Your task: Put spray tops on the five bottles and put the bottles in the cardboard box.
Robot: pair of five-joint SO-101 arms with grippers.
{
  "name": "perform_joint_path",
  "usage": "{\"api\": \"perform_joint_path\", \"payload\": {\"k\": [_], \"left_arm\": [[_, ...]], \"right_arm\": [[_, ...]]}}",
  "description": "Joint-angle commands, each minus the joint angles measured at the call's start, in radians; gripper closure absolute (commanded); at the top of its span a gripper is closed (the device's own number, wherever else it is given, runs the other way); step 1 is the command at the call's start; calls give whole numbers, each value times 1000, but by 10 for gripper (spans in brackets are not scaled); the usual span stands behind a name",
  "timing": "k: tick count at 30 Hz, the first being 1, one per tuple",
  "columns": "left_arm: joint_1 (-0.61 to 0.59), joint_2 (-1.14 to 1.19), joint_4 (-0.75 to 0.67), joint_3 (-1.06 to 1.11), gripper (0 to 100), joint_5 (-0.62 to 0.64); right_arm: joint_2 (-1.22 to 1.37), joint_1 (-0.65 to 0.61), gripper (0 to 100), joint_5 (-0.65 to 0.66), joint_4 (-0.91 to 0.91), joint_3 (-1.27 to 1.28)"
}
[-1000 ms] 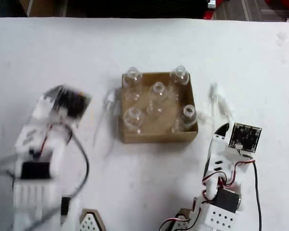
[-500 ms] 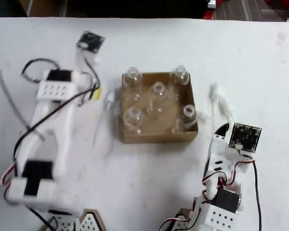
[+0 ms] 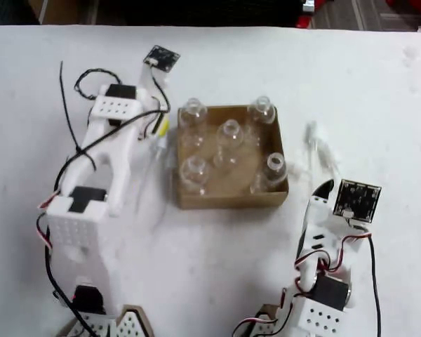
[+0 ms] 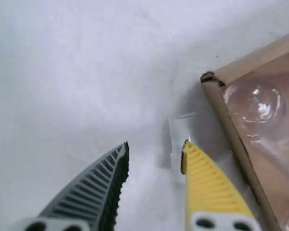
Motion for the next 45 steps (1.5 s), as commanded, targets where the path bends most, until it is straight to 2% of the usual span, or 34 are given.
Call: {"api": "perform_joint_path", "payload": {"k": [1,4,7,13,16,24,29,38,42,45], "left_arm": [[10,24,18,-94,831,15],[16,38,74,-138,830,18],[10,41,115,-170,829,87],[15,42,133,-158,750,175],[8,42,117,-149,749,186],[-13,42,-5,-54,762,181],[-16,42,-28,-34,762,176],[-154,42,-26,-34,763,124],[-182,31,26,-46,763,121],[-177,31,141,-129,763,121]], "right_arm": [[-7,10,946,-3,-4,9],[-7,10,946,-3,-4,9],[-7,10,946,-3,-4,9],[-7,10,946,-3,-4,9],[-7,10,946,-3,-4,9],[-7,10,946,-3,-4,9],[-7,10,946,-3,-4,9],[-7,10,946,-3,-4,9],[-7,10,946,-3,-4,9],[-7,10,946,-3,-4,9]]}}
